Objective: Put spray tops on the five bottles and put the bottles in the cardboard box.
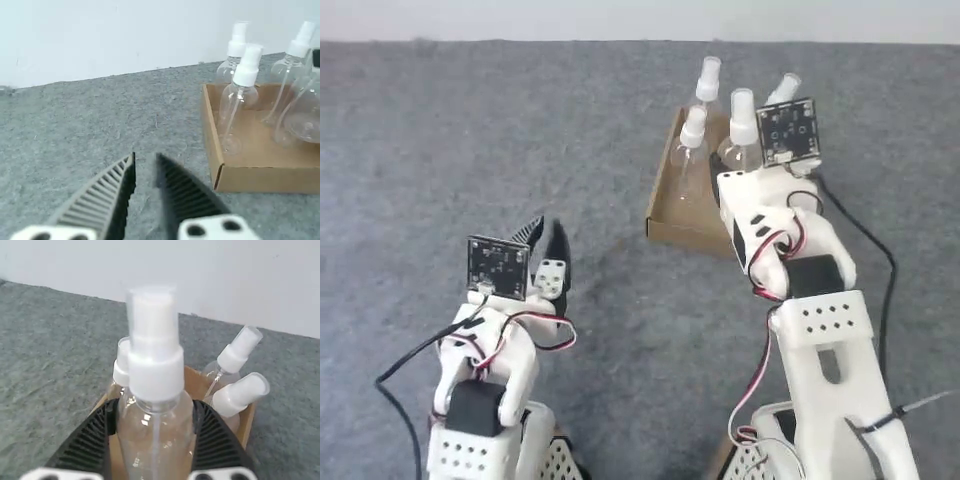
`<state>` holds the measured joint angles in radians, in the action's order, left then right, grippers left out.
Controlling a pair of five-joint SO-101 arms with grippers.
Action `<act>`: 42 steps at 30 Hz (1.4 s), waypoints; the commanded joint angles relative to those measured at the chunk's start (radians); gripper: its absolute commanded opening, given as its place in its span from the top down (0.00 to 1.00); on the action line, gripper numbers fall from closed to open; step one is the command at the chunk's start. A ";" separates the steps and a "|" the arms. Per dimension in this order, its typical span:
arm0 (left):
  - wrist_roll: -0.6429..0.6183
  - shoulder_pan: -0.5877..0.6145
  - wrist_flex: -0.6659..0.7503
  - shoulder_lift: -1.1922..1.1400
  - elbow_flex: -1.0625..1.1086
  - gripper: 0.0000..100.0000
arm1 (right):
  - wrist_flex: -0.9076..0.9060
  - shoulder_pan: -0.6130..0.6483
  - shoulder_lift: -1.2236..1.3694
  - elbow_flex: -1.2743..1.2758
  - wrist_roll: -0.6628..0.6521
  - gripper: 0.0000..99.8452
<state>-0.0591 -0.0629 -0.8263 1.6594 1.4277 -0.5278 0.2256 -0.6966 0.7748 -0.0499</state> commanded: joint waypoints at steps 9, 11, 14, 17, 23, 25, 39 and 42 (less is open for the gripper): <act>-0.023 0.009 0.034 0.012 -0.008 0.99 | 0.272 -0.007 0.142 0.103 0.002 0.99; -0.023 0.009 0.034 0.012 -0.008 0.99 | 0.317 -0.007 0.171 0.121 0.002 0.99; -0.023 0.009 0.034 0.012 -0.008 0.99 | 0.371 -0.005 0.206 0.143 0.003 0.99; -0.023 0.009 0.034 0.012 -0.008 0.99 | 0.409 -0.005 0.242 0.158 0.052 0.99; -0.023 0.009 0.034 0.012 -0.008 0.99 | 0.475 -0.005 0.340 0.167 0.080 0.99; -0.023 0.009 0.034 0.012 -0.008 0.99 | 0.490 -0.007 0.363 0.167 0.080 0.99; -0.021 0.009 0.034 0.012 -0.008 0.99 | 0.483 -0.005 0.400 0.167 0.080 0.99; -0.021 0.009 0.034 0.012 -0.008 0.99 | 0.483 -0.004 0.400 0.167 0.078 0.99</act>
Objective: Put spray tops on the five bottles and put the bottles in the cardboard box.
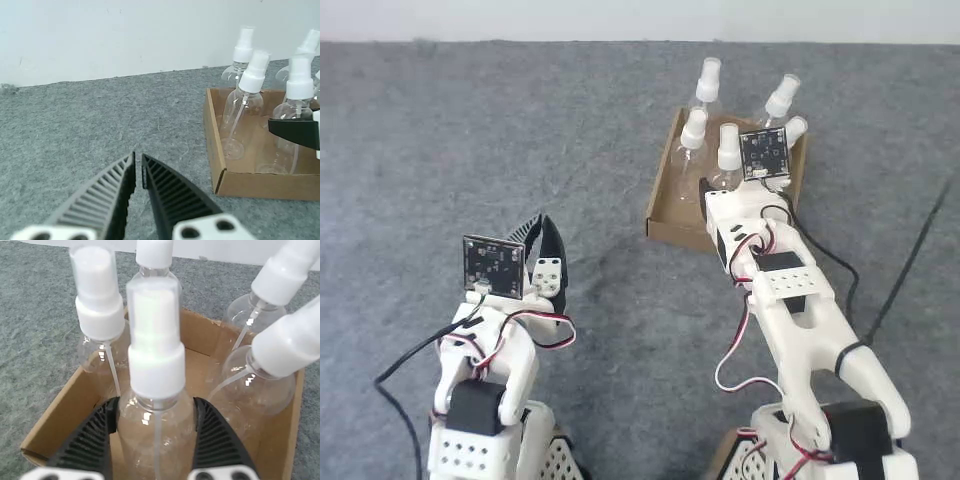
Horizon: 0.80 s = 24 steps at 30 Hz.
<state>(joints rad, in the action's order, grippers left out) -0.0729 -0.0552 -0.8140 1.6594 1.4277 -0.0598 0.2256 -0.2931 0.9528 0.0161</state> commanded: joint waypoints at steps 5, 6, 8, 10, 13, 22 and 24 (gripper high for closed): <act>-0.006 0.002 0.021 0.012 -0.008 0.99 | 0.015 -0.004 -0.004 -0.009 0.012 0.99; -0.006 0.002 0.021 0.012 -0.008 0.99 | 0.015 -0.004 -0.004 -0.009 0.012 0.99; -0.006 0.002 0.021 0.012 -0.008 0.99 | 0.015 -0.004 -0.004 -0.009 0.012 0.99; -0.006 0.002 0.021 0.012 -0.008 0.99 | 0.015 -0.002 -0.007 -0.009 0.012 0.99; -0.006 0.002 0.021 0.012 -0.008 0.99 | 0.015 -0.002 -0.008 -0.009 0.012 0.99; -0.005 0.002 0.020 0.012 -0.008 0.99 | 0.013 0.038 -0.015 0.018 0.012 0.84; -0.005 0.002 0.020 0.012 -0.008 0.99 | 0.013 0.039 -0.015 0.021 0.012 0.79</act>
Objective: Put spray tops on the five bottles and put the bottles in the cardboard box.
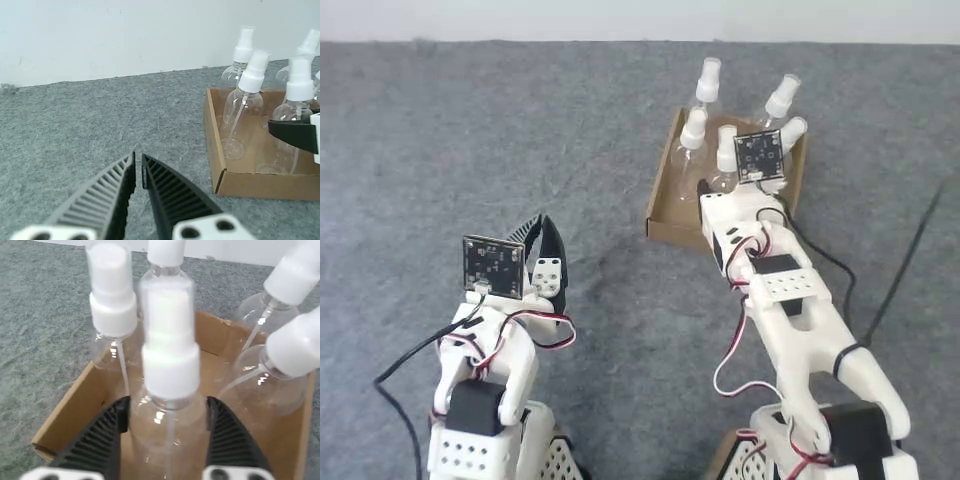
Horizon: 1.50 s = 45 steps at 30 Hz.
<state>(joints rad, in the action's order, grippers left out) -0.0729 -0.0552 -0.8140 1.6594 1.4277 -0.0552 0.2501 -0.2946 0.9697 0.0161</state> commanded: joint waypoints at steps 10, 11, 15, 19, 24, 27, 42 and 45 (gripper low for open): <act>-0.005 0.002 0.020 0.012 -0.008 0.99 | 0.008 0.016 -0.039 -0.008 0.012 0.73; -0.005 0.002 0.020 0.012 -0.008 0.99 | 0.007 0.015 -0.061 -0.008 0.012 0.73; -0.005 0.003 0.020 0.012 -0.008 0.99 | -0.117 0.010 -0.189 -0.032 0.012 0.73; -0.005 0.005 0.020 0.012 -0.008 0.99 | -0.271 0.015 -0.348 -0.063 0.012 0.73; -0.005 0.011 0.023 0.012 -0.008 0.99 | -0.406 0.012 -0.506 -0.069 0.012 0.73; -0.005 0.006 0.021 0.012 -0.008 0.99 | -0.492 0.007 -0.567 -0.064 0.012 0.73; -0.005 0.003 0.020 0.009 -0.008 0.99 | -0.664 0.007 -0.716 -0.063 0.011 0.73; -0.005 0.003 0.020 0.009 -0.008 0.99 | -0.705 0.007 -0.748 -0.063 0.011 0.73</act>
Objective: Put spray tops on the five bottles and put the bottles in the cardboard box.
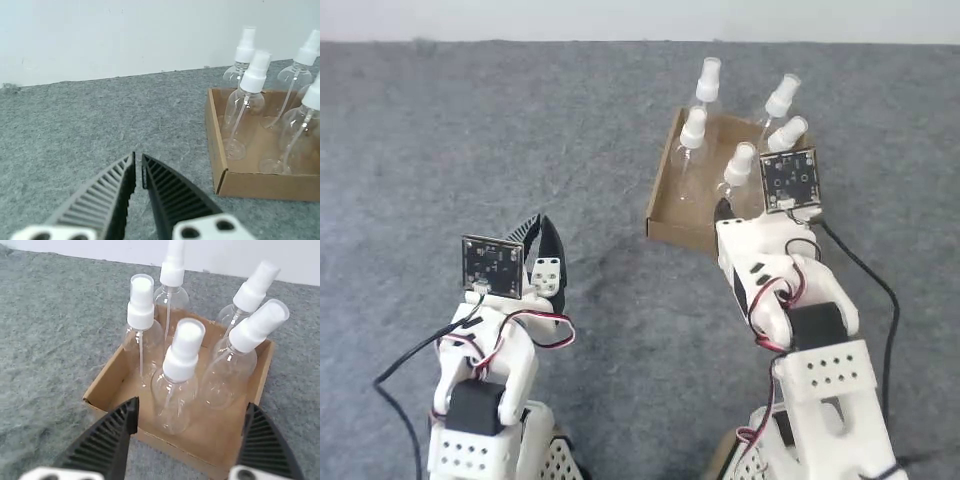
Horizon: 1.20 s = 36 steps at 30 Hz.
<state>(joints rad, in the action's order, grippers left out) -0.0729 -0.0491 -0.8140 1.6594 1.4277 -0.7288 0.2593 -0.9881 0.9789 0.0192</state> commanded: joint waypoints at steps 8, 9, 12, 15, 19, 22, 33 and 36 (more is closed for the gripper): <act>-0.005 -0.003 0.020 0.008 -0.008 0.99 | -0.130 -0.002 -0.134 -0.071 0.008 0.73; -0.005 -0.003 0.020 0.008 -0.008 0.99 | -0.145 -0.002 -0.145 -0.071 0.008 0.73; -0.005 -0.003 0.020 0.008 -0.008 0.99 | -0.196 -0.002 -0.180 -0.071 -0.005 0.73; -0.005 -0.003 0.020 0.008 -0.007 0.99 | -0.255 -0.002 -0.219 -0.071 -0.084 0.73; -0.005 -0.003 0.020 0.009 -0.007 0.99 | -0.341 -0.002 -0.291 -0.049 -0.123 0.73; -0.005 -0.003 0.023 0.012 0.001 0.99 | -0.354 -0.002 -0.374 0.029 -0.127 0.73; -0.008 -0.003 0.049 0.014 0.001 0.99 | -0.361 -0.018 -0.808 0.460 -0.290 0.73; 0.000 0.012 0.129 0.014 -0.002 0.99 | -0.361 -0.088 -0.832 0.562 -0.341 0.73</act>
<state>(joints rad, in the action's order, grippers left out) -0.0729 -0.0491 -0.7603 1.6594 1.4400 -1.0848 0.2302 -1.7998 1.4899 -0.2662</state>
